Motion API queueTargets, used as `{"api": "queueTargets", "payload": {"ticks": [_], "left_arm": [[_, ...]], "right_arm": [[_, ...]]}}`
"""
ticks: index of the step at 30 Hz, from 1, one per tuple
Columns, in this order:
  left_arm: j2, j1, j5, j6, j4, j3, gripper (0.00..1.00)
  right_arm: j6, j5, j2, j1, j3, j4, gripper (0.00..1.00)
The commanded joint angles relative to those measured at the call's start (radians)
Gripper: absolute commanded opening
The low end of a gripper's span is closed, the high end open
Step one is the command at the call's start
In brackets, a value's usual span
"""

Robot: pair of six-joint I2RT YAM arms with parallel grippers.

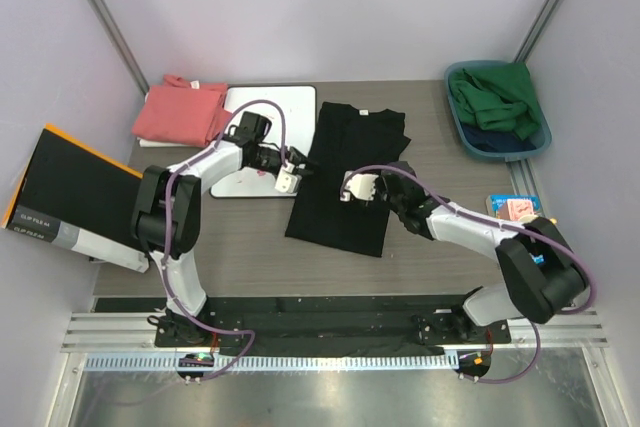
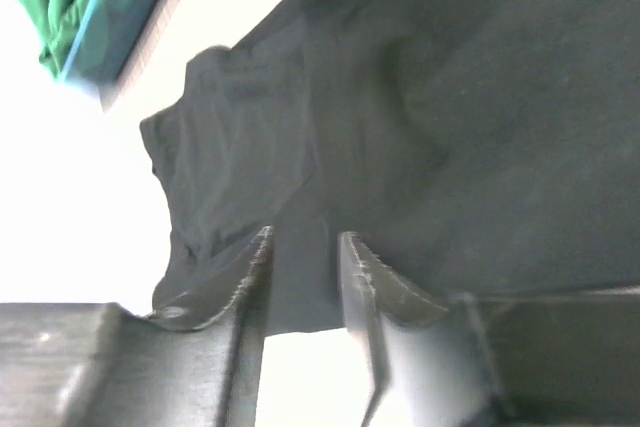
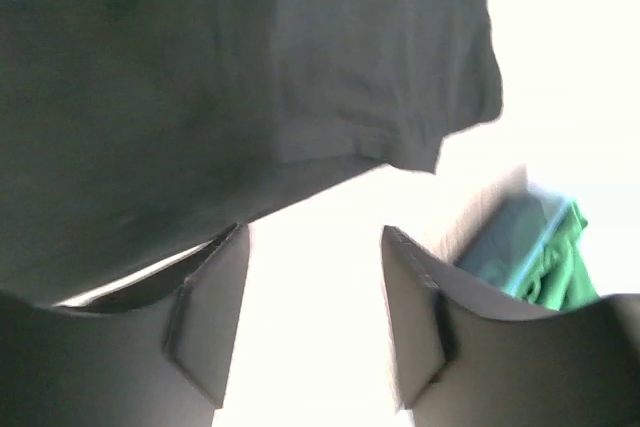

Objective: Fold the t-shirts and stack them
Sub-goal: Fold the folded rectangular tshirt in 1/3 of the way

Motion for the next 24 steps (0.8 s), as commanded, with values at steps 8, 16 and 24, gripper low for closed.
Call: {"api": "queueTargets", "payload": {"ticks": [8,16,24], "left_arm": [[-0.106,0.015,-0.123,-0.486,0.816,-0.281,0.41],[-0.257,0.045,-0.035,-0.028,0.115,-0.267,0.43],[-0.236,0.048,0.0,0.665,-0.516,-0.31,0.75]], "right_arm": [[0.059,0.23,0.068,-0.004,0.038,0.306,0.63],[0.085,-0.263,-0.115,0.013,0.122,-0.296,0.64],[0.135,-0.321,-0.147,0.186,0.064,-0.43,0.76]]}}
